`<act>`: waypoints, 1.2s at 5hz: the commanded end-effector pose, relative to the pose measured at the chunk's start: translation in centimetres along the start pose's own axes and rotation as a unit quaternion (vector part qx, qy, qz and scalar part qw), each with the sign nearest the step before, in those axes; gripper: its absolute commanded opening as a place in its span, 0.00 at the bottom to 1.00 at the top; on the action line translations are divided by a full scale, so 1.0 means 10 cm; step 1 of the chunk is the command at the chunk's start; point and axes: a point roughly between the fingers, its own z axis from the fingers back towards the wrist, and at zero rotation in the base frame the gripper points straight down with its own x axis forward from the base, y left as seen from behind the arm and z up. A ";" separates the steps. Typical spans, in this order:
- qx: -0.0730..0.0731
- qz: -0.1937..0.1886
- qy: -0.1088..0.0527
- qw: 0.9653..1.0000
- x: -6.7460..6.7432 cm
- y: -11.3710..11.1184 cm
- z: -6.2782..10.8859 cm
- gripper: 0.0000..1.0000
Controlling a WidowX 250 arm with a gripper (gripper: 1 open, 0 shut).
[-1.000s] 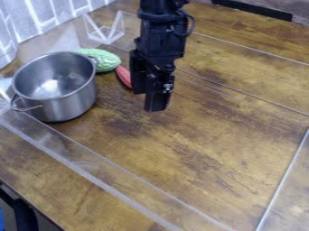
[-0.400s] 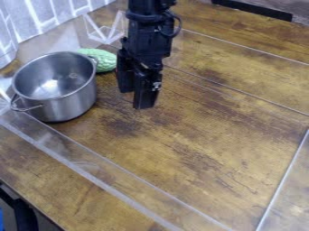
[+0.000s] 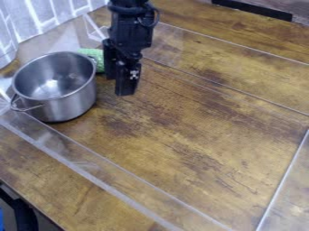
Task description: Move the pink spoon to the left side of the table
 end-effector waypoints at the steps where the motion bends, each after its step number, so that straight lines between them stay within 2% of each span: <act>1: 0.031 -0.036 -0.026 0.999 0.04 0.17 0.24 1.00; 2: 0.032 -0.011 -0.031 0.999 -0.03 0.20 0.19 1.00; 3: 0.030 0.019 -0.038 0.999 -0.14 0.19 0.15 0.00; 4: 0.042 -0.013 -0.046 0.998 -0.08 0.23 0.07 1.00; 5: 0.046 -0.040 -0.050 0.997 -0.05 0.30 0.00 1.00; 6: 0.054 -0.098 -0.056 0.992 0.06 0.42 -0.04 1.00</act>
